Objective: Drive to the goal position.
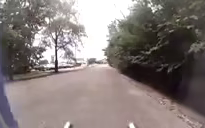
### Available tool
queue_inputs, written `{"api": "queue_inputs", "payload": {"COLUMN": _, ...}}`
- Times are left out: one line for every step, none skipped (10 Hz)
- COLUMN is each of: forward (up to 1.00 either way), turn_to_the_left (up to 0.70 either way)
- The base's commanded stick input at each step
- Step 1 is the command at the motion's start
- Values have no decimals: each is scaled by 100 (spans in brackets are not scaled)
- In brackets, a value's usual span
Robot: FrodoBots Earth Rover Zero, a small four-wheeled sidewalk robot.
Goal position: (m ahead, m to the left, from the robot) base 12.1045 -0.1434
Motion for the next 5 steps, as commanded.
{"api": "queue_inputs", "payload": {"forward": 60, "turn_to_the_left": 0}}
{"api": "queue_inputs", "payload": {"forward": 60, "turn_to_the_left": 0}}
{"api": "queue_inputs", "payload": {"forward": 60, "turn_to_the_left": 0}}
{"api": "queue_inputs", "payload": {"forward": 60, "turn_to_the_left": 0}}
{"api": "queue_inputs", "payload": {"forward": 60, "turn_to_the_left": 0}}
